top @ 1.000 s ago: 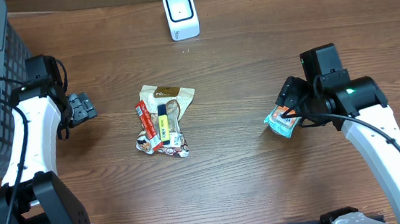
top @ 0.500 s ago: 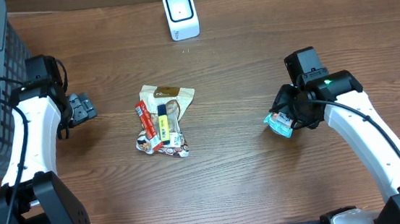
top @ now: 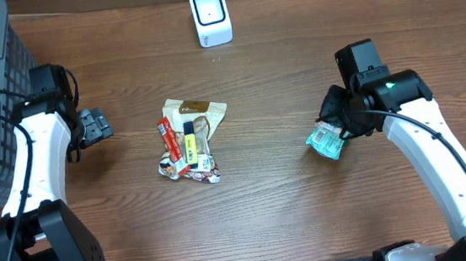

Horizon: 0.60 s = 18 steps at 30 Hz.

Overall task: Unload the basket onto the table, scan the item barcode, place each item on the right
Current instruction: 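Move the small orange box left and set it beside the snack bundle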

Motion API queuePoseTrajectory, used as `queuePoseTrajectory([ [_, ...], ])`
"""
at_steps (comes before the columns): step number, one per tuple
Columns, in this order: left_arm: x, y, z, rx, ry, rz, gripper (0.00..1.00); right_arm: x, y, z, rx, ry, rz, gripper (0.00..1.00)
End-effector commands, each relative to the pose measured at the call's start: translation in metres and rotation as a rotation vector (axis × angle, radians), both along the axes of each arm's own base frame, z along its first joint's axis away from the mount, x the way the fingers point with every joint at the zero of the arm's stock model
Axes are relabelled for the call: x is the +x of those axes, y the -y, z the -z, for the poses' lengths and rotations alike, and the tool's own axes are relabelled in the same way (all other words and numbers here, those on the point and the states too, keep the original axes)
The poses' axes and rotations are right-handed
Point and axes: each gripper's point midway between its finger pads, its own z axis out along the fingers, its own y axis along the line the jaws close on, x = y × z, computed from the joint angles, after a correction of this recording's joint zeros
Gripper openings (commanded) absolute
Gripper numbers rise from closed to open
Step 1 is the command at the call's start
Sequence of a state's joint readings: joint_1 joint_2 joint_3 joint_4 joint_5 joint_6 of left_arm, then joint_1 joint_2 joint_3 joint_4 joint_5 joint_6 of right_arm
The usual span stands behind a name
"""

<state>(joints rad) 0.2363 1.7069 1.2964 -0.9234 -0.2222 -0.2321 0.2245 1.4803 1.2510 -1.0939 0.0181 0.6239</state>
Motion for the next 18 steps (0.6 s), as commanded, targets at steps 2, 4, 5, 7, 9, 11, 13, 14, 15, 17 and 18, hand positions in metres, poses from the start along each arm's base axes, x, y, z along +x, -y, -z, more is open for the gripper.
queuePoseTrajectory([
  [2, 0.003, -0.005, -0.012, 0.023, 0.029, 0.003, 1.0, 0.007, -0.037, -0.014, 0.105, 0.054, -0.105, 0.41],
  [4, 0.003, -0.005, -0.012, 0.023, 0.029, 0.003, 1.0, 0.008, -0.052, -0.015, 0.111, 0.073, -0.149, 0.41],
  [5, 0.003, -0.005, -0.012, 0.023, 0.029, 0.003, 1.0, 0.009, -0.062, -0.015, 0.115, 0.084, -0.176, 0.4],
  [7, 0.003, -0.005, -0.012, 0.023, 0.029, 0.003, 1.0, 0.009, -0.081, -0.014, 0.109, 0.106, -0.229, 0.4],
  [9, 0.003, -0.005, -0.012, 0.023, 0.029, 0.004, 1.0, 0.008, -0.098, -0.008, 0.072, 0.12, -0.276, 0.4],
  [11, 0.003, -0.005, -0.012, 0.023, 0.029, 0.004, 1.0, 0.006, -0.111, 0.002, 0.029, 0.118, -0.316, 0.4],
  [13, 0.003, -0.005, -0.012, 0.023, 0.029, 0.004, 1.0, 0.003, -0.125, 0.013, 0.006, 0.102, -0.357, 0.4],
  [14, 0.003, -0.005, -0.012, 0.023, 0.029, 0.003, 1.0, -0.001, -0.137, 0.024, -0.004, 0.084, -0.393, 0.4],
  [15, 0.003, -0.005, -0.012, 0.023, 0.029, 0.003, 1.0, -0.007, -0.152, 0.038, -0.014, 0.059, -0.434, 0.4],
  [17, 0.003, -0.005, -0.012, 0.023, 0.029, 0.003, 1.0, -0.011, -0.167, 0.053, -0.021, 0.042, -0.471, 0.4],
  [18, 0.003, -0.005, -0.012, 0.023, 0.029, 0.003, 1.0, -0.012, -0.174, 0.061, -0.023, 0.037, -0.489, 0.4],
])
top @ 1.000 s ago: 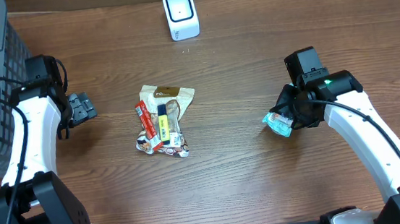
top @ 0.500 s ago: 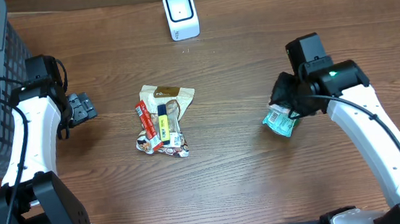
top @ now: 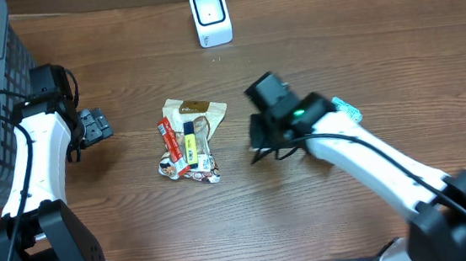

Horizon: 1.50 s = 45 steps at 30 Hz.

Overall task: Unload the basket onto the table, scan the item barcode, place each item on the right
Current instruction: 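Move the small orange box left and set it beside the snack bundle, then lower the right gripper onto the green wipes pack and grasp it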

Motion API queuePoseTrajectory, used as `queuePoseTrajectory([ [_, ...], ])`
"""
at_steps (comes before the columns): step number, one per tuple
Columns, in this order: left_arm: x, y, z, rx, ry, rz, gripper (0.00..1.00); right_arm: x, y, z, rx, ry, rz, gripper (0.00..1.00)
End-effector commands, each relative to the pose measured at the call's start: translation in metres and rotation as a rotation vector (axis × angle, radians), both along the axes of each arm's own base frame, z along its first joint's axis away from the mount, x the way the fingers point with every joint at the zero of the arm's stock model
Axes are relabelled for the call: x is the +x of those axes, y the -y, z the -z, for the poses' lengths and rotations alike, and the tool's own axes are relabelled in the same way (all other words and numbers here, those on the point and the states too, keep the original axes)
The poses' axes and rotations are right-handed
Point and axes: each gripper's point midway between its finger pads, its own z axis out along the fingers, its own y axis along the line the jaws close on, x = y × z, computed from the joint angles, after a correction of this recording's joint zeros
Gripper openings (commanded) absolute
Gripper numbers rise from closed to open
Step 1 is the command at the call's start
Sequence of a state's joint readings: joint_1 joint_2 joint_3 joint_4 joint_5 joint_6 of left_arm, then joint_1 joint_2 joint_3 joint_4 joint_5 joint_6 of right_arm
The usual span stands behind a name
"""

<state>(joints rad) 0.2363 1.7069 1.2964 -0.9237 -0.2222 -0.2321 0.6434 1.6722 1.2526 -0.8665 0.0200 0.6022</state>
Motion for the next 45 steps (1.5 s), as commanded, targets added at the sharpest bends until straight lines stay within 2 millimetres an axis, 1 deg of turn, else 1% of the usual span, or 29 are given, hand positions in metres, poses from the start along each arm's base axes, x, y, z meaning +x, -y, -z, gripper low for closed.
queuePoseTrajectory([
  [1, 0.003, -0.005, -0.012, 0.023, 0.03, 0.003, 1.0, 0.0, -0.026, 0.022, -0.032, 0.005, -0.062, 0.4],
  [3, 0.003, -0.005, -0.012, 0.023, 0.03, 0.003, 1.0, -0.001, -0.038, 0.032, -0.029, 0.007, -0.086, 0.4],
  [5, 0.003, -0.005, -0.012, 0.023, 0.029, 0.004, 1.0, -0.002, -0.046, 0.037, -0.027, 0.012, -0.101, 0.41],
  [7, 0.003, -0.005, -0.012, 0.023, 0.03, 0.003, 1.0, -0.002, -0.049, 0.038, -0.023, 0.017, -0.107, 0.47],
  [9, 0.004, -0.004, -0.012, 0.023, 0.03, 0.004, 1.0, -0.001, -0.05, 0.037, -0.02, 0.021, -0.109, 0.57],
  [10, 0.003, -0.005, -0.012, 0.023, 0.03, 0.003, 1.0, -0.001, -0.05, 0.037, -0.02, 0.022, -0.11, 0.68],
  [11, 0.003, -0.005, -0.012, 0.023, 0.03, 0.003, 1.0, 0.001, -0.049, 0.037, -0.02, 0.025, -0.106, 0.74],
  [13, 0.003, -0.005, -0.012, 0.023, 0.03, 0.003, 1.0, 0.006, -0.049, 0.032, -0.02, 0.04, -0.123, 0.89],
  [15, 0.004, -0.004, -0.012, 0.023, 0.03, 0.004, 1.0, 0.011, -0.046, 0.023, -0.035, 0.049, -0.155, 0.96],
  [16, 0.004, -0.004, -0.012, 0.023, 0.03, 0.004, 1.0, 0.012, -0.043, 0.016, -0.043, 0.044, -0.155, 0.96],
  [17, 0.003, -0.005, -0.012, 0.024, 0.03, 0.004, 1.0, 0.015, -0.036, -0.003, -0.057, 0.027, -0.142, 0.96],
  [18, 0.003, -0.005, -0.012, 0.023, 0.03, 0.004, 1.0, 0.016, -0.032, -0.017, -0.065, 0.015, -0.132, 0.96],
  [21, 0.004, -0.004, -0.012, 0.023, 0.03, 0.004, 1.0, 0.014, -0.021, -0.046, -0.085, -0.013, -0.114, 0.95],
  [23, 0.004, -0.004, -0.012, 0.023, 0.03, 0.004, 1.0, 0.012, -0.003, -0.06, -0.125, -0.044, -0.065, 0.96],
  [24, 0.003, -0.004, -0.012, 0.023, 0.029, 0.004, 1.0, 0.011, 0.015, -0.065, -0.17, -0.063, 0.002, 0.96],
  [25, 0.004, -0.004, -0.012, 0.023, 0.03, 0.004, 1.0, 0.011, 0.026, -0.066, -0.199, -0.072, 0.046, 0.96],
  [27, 0.004, -0.004, -0.012, 0.023, 0.03, 0.004, 1.0, 0.011, 0.06, -0.066, -0.273, -0.103, 0.175, 0.96],
  [29, 0.004, -0.004, -0.012, 0.023, 0.03, 0.004, 1.0, 0.011, 0.083, -0.064, -0.305, -0.136, 0.259, 0.96],
  [33, 0.004, -0.004, -0.012, 0.023, 0.03, 0.004, 1.0, 0.018, 0.114, -0.059, -0.298, -0.177, 0.355, 1.0],
  [37, 0.004, -0.004, -0.012, 0.023, 0.03, 0.004, 1.0, 0.023, 0.137, -0.058, -0.292, -0.197, 0.424, 1.0],
  [41, 0.004, -0.004, -0.012, 0.023, 0.03, 0.004, 1.0, 0.023, 0.149, -0.056, -0.277, -0.224, 0.464, 1.0],
  [45, 0.004, -0.004, -0.012, 0.023, 0.03, 0.004, 1.0, 0.019, 0.158, -0.052, -0.272, -0.251, 0.566, 1.0],
])
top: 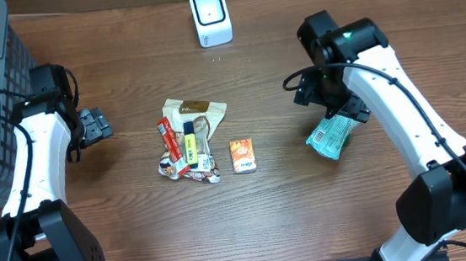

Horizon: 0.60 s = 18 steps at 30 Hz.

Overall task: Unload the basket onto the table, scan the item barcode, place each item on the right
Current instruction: 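Lower the right gripper onto the green wipes pack and grasp it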

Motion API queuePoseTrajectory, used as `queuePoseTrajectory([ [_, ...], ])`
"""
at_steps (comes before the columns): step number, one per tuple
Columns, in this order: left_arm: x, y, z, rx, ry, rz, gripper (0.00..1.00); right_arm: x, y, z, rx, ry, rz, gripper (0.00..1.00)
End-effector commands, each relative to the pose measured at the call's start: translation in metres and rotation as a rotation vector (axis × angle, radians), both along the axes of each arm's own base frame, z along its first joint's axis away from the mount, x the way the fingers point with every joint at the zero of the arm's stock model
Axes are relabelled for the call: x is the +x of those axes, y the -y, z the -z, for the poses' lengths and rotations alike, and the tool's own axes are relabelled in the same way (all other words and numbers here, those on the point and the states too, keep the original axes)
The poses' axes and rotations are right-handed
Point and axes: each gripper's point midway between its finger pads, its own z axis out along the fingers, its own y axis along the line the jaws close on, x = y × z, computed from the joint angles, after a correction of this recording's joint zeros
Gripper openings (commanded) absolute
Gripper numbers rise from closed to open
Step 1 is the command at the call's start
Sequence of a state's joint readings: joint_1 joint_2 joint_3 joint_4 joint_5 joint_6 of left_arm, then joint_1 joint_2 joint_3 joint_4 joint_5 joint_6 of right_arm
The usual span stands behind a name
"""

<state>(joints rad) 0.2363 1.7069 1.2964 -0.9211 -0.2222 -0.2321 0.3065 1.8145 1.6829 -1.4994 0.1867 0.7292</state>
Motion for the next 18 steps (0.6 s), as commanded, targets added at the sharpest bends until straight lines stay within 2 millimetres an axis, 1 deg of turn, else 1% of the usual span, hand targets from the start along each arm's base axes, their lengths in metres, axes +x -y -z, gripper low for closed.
queuePoseTrajectory([
  [1, 0.003, -0.004, -0.012, 0.023, 0.027, 0.004, 1.0, -0.006, 0.007, 0.004, 0.001, -0.009, 0.097, 1.0],
  [5, 0.003, -0.004, -0.012, 0.023, 0.027, 0.004, 1.0, -0.014, 0.013, 0.015, -0.012, -0.04, 0.144, 1.0],
  [10, 0.003, -0.004, -0.012, 0.023, 0.027, 0.004, 1.0, -0.021, 0.015, 0.028, -0.022, -0.064, 0.167, 1.0],
  [18, 0.003, -0.004, -0.012, 0.023, 0.027, 0.004, 1.0, -0.026, 0.017, 0.048, -0.029, -0.08, 0.173, 1.0],
])
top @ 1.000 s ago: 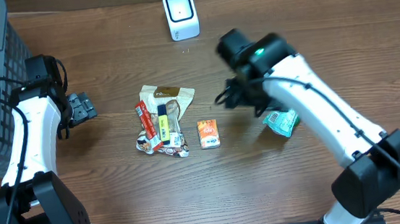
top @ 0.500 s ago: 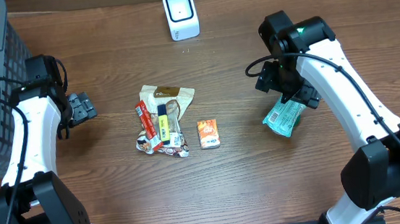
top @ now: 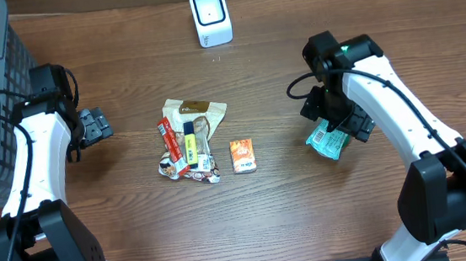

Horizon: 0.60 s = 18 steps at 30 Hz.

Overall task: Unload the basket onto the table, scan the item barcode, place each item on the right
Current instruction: 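Lower the right gripper onto the green wipes pack and grasp it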

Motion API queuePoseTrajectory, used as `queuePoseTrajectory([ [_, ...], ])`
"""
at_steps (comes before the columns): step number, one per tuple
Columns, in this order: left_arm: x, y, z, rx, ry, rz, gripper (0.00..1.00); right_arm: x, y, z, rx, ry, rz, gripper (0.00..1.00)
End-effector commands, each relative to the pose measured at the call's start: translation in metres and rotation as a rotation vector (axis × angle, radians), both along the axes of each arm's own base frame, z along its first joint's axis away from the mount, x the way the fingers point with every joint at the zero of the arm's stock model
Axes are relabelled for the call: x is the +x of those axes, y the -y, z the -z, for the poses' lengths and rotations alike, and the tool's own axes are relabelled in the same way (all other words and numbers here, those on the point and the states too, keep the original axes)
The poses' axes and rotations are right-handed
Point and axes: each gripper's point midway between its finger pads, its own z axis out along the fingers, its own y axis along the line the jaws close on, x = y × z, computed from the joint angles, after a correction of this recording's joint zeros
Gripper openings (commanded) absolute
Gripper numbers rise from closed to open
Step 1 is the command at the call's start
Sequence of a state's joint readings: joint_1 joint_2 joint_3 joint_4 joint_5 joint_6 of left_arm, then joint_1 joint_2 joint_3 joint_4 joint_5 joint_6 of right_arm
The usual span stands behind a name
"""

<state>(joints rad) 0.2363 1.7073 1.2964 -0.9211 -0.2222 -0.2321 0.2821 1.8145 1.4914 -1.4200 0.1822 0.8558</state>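
Note:
The white barcode scanner (top: 209,17) stands at the back middle of the table. A green packet (top: 327,143) lies flat at the right. My right gripper (top: 342,123) is low over its upper end, and its body hides how the fingers stand. A small orange packet (top: 243,156) lies alone right of a pile of snack packets (top: 188,143) in the middle. My left gripper (top: 97,125) hovers at the left, away from every item, with nothing in it that I can see.
A grey mesh basket fills the far left corner beside the left arm. The wooden table (top: 292,227) is bare between the orange packet and the green one.
My right gripper has moved a little toward the front, from just behind the green packet to right over its upper end. The packets and the left arm have kept their places.
First my right gripper sat at the green packet on the right. Then the right arm reached across to just right of the pile. Later the orange packet lay there and the gripper was back by the green packet, where it is now lower.

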Motion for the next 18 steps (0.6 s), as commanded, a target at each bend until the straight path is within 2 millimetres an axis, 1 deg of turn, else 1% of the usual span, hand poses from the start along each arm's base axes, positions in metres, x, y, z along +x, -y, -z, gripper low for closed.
queuePoseTrajectory([
  [1, 0.003, -0.004, -0.012, 0.023, 0.027, 0.004, 1.0, -0.001, 0.002, 0.003, 0.001, 0.011, 0.023, 1.0],
  [3, 0.003, -0.004, -0.012, 0.023, 0.027, 0.004, 1.0, 0.001, 0.001, 0.004, 0.003, 0.02, 0.023, 0.99],
  [9, 0.003, -0.004, -0.012, 0.023, 0.028, 0.004, 1.0, 0.007, -0.001, 0.007, 0.011, 0.046, 0.024, 0.93],
  [14, 0.003, -0.004, -0.012, 0.023, 0.028, 0.004, 1.0, 0.003, 0.0, 0.02, 0.008, 0.036, 0.024, 0.93],
  [17, 0.003, -0.004, -0.012, 0.023, 0.027, 0.004, 1.0, 0.003, 0.001, 0.022, 0.008, 0.036, 0.023, 0.91],
  [18, 0.003, -0.004, -0.012, 0.023, 0.028, 0.004, 1.0, 0.003, 0.001, 0.021, 0.008, 0.036, 0.022, 0.88],
])
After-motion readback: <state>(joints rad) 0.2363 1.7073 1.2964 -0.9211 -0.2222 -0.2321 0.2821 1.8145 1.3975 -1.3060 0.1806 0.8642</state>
